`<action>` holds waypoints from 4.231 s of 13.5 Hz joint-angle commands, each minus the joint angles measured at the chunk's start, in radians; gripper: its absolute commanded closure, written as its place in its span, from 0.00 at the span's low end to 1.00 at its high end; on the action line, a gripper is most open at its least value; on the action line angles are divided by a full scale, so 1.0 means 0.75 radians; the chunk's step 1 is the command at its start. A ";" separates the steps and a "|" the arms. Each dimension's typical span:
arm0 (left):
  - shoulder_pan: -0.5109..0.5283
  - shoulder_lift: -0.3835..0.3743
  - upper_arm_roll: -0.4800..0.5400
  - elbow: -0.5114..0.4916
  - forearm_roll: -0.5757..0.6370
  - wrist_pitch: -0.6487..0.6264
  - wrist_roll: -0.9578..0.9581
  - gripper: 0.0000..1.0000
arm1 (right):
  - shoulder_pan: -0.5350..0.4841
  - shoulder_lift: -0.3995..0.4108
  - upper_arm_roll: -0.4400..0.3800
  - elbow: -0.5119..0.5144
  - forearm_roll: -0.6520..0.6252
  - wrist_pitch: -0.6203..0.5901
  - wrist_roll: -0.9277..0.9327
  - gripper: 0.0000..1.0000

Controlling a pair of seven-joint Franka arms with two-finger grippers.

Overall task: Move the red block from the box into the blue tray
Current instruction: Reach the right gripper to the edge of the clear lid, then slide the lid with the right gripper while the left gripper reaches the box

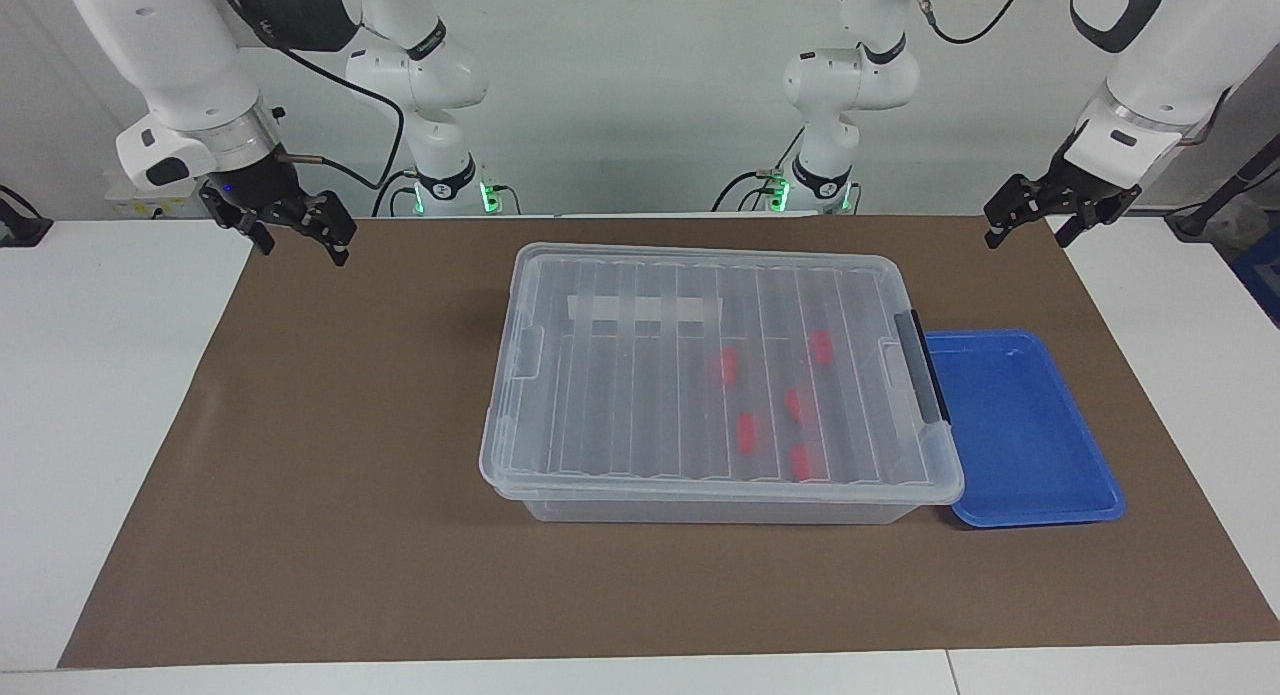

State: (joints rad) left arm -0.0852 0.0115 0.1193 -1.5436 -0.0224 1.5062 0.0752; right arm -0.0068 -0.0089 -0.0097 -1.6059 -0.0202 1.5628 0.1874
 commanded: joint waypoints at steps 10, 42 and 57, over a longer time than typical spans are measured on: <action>0.001 -0.036 0.003 -0.042 -0.001 0.017 -0.010 0.00 | 0.050 -0.021 0.021 -0.217 0.017 0.315 0.065 0.01; 0.001 -0.036 0.003 -0.042 -0.001 0.019 -0.010 0.00 | 0.120 -0.025 0.019 -0.555 -0.006 0.563 -0.284 0.00; -0.103 -0.060 -0.038 -0.044 -0.003 0.057 -0.249 0.00 | -0.142 -0.009 0.017 -0.554 -0.008 0.622 -0.743 0.00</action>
State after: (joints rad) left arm -0.1124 -0.0116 0.0867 -1.5438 -0.0225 1.5099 -0.0047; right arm -0.0922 -0.0011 -0.0026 -1.9983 -0.0208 2.0071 -0.3433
